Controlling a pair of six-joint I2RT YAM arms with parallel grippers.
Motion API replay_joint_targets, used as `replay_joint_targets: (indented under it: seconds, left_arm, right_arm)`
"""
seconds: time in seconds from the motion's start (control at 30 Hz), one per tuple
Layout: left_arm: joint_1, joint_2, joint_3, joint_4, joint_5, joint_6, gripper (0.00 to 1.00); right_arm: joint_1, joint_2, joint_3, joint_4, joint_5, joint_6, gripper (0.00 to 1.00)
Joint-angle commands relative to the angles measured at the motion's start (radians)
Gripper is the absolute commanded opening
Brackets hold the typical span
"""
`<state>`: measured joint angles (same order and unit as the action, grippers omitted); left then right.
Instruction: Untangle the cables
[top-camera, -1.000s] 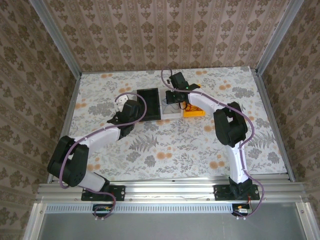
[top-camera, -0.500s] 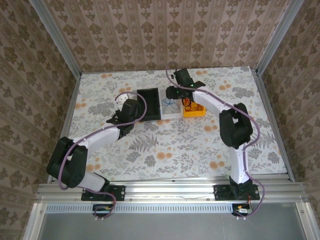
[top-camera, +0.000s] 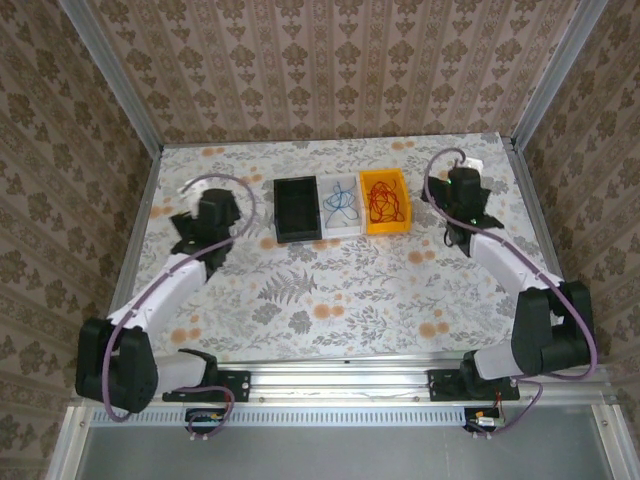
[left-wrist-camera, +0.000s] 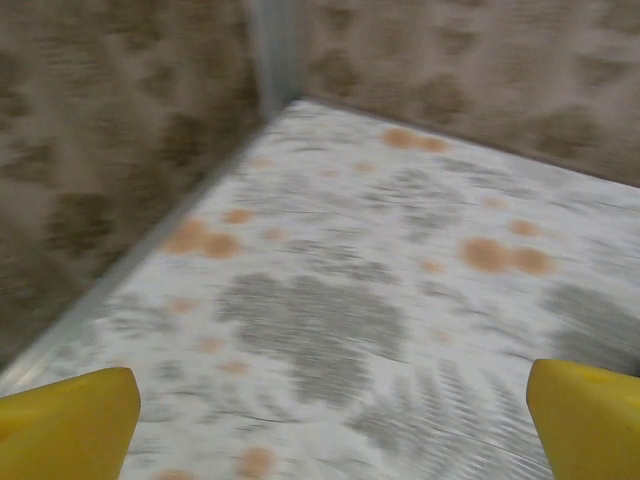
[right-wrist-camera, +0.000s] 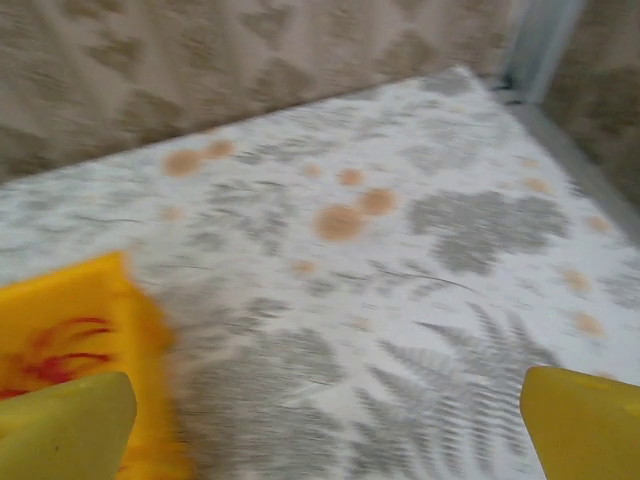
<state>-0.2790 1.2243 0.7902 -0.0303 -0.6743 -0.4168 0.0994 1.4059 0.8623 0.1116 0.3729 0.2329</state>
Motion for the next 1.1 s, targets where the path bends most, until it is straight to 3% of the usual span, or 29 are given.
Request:
replay_joint_targets:
  seconds: [0.0, 0.07, 0.13, 0.2, 0.23, 0.5, 0.6, 0.63, 0.7, 0.73, 0.9, 1.07]
  left_arm:
    - [0.099, -0.011, -0.055, -0.075, -0.020, 0.098, 1.00]
    - [0.118, 0.020, -0.116, 0.033, -0.053, 0.222, 1.00]
    - [0.128, 0.068, -0.144, 0.095, -0.087, 0.263, 1.00]
    - [0.138, 0.128, -0.160, 0.160, -0.067, 0.278, 1.00]
    - [0.143, 0.161, -0.174, 0.218, -0.033, 0.291, 1.00]
    - [0.154, 0.301, -0.220, 0.613, 0.247, 0.462, 1.00]
    - [0.174, 0.311, -0.263, 0.699, 0.324, 0.481, 1.00]
    - [0.178, 0.297, -0.295, 0.735, 0.357, 0.472, 1.00]
    - [0.224, 0.289, -0.386, 0.874, 0.478, 0.441, 1.00]
    - [0.254, 0.337, -0.441, 1.047, 0.527, 0.446, 1.00]
    - [0.245, 0.317, -0.410, 0.942, 0.507, 0.433, 1.00]
    - [0.244, 0.326, -0.415, 0.976, 0.503, 0.448, 1.00]
  right_arm:
    - [-0.006, 0.006, -0.102, 0.146, 0.109, -0.157, 1.00]
    - [-0.017, 0.051, -0.138, 0.185, 0.115, -0.152, 1.00]
    - [-0.031, 0.082, -0.144, 0.185, 0.060, -0.123, 1.00]
    - [-0.027, 0.120, -0.202, 0.296, 0.057, -0.129, 1.00]
    - [-0.027, 0.140, -0.250, 0.401, 0.056, -0.141, 1.00]
    - [-0.049, 0.091, -0.390, 0.599, -0.189, -0.195, 1.00]
    - [-0.071, 0.149, -0.473, 0.818, -0.265, -0.206, 1.00]
    - [-0.070, 0.124, -0.458, 0.730, -0.278, -0.207, 1.00]
    - [-0.079, 0.134, -0.455, 0.759, -0.299, -0.204, 1.00]
    - [-0.080, 0.124, -0.449, 0.723, -0.299, -0.202, 1.00]
    - [-0.081, 0.126, -0.451, 0.735, -0.300, -0.202, 1.00]
    - [-0.081, 0.124, -0.454, 0.738, -0.299, -0.202, 1.00]
